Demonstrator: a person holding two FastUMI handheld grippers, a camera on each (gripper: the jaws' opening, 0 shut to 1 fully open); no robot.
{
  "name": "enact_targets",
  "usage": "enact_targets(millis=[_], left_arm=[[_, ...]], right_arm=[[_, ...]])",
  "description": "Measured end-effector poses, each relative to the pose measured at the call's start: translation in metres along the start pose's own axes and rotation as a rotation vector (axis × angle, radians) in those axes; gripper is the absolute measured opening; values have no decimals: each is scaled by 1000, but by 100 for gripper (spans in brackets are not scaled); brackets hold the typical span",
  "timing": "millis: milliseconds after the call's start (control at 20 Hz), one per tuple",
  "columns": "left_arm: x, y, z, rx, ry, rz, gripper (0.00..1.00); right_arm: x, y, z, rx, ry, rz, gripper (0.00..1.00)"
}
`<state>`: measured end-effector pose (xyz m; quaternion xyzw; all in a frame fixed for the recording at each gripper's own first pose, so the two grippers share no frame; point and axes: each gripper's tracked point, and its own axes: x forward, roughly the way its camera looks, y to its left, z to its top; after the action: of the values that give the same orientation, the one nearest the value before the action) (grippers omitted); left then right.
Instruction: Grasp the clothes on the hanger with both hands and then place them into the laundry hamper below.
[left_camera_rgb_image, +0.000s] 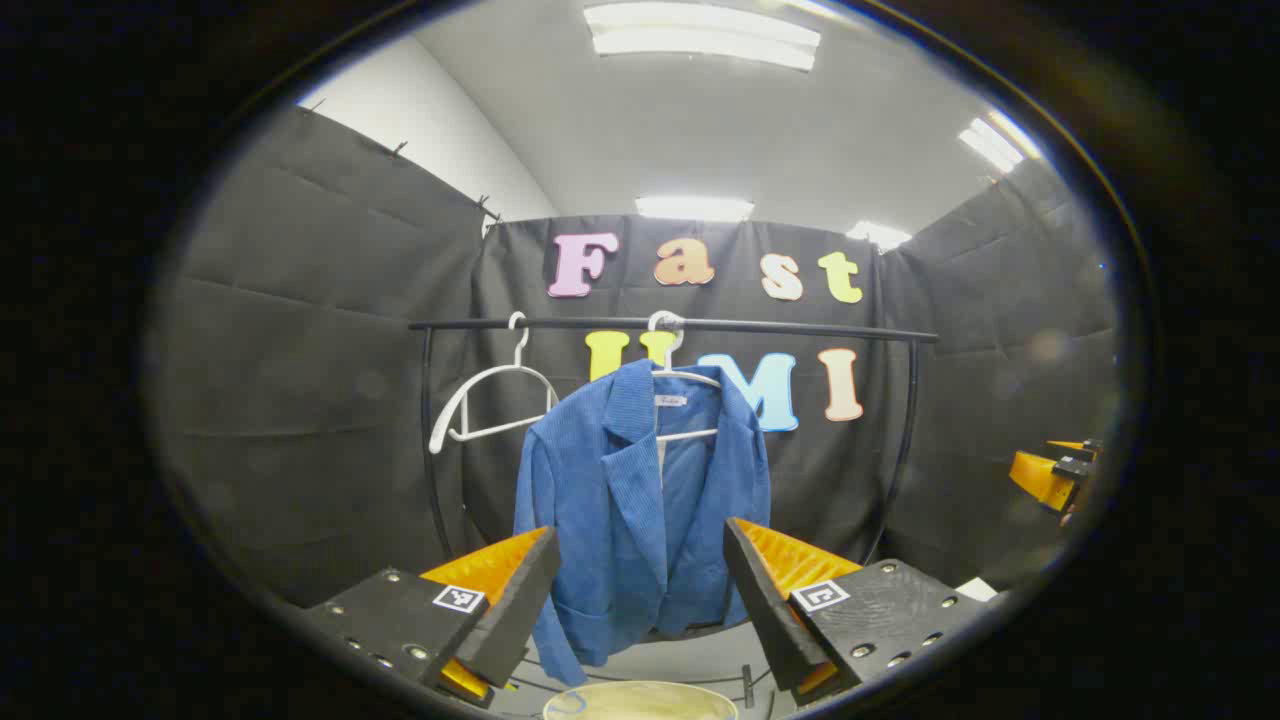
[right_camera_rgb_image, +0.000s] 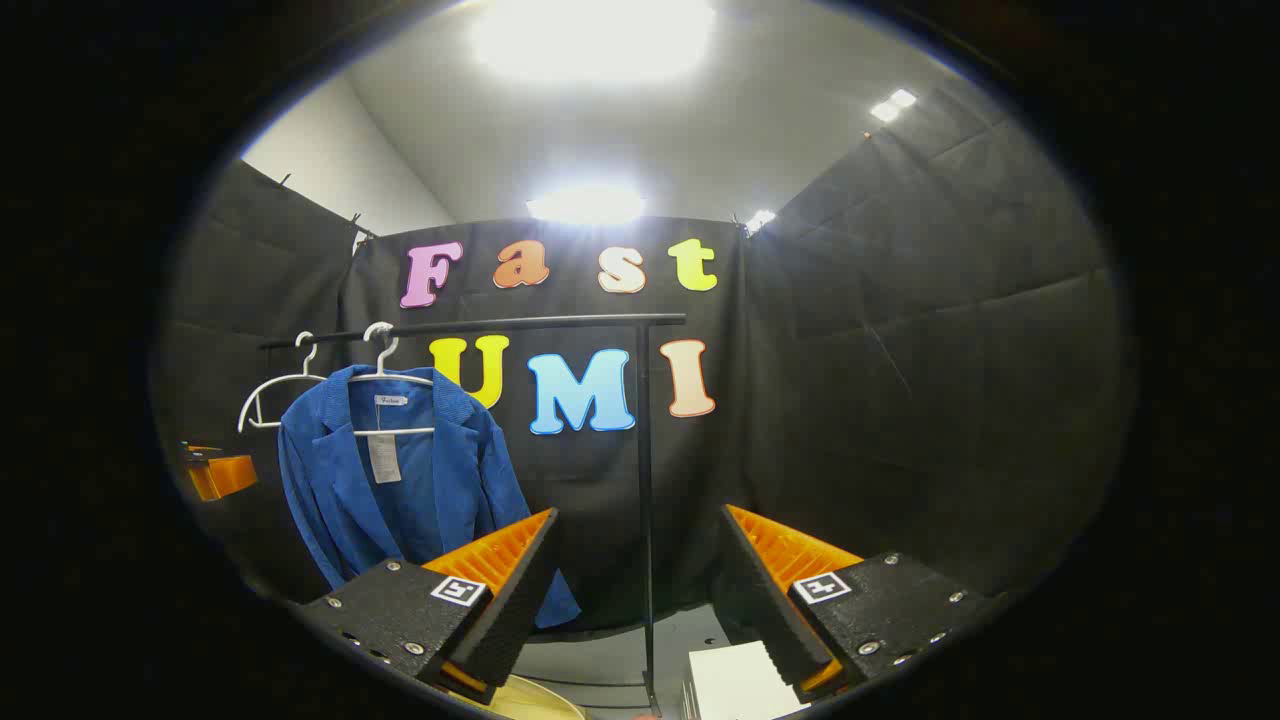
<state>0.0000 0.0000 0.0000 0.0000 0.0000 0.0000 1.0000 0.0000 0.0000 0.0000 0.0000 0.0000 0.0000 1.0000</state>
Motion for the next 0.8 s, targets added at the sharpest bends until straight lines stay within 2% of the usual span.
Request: enact_targets(millis=[800], left_arm=[[-14, -9, -5, 13, 1, -36, 94]], right_arm=[[-11, 7, -3, 13, 12, 27, 95]])
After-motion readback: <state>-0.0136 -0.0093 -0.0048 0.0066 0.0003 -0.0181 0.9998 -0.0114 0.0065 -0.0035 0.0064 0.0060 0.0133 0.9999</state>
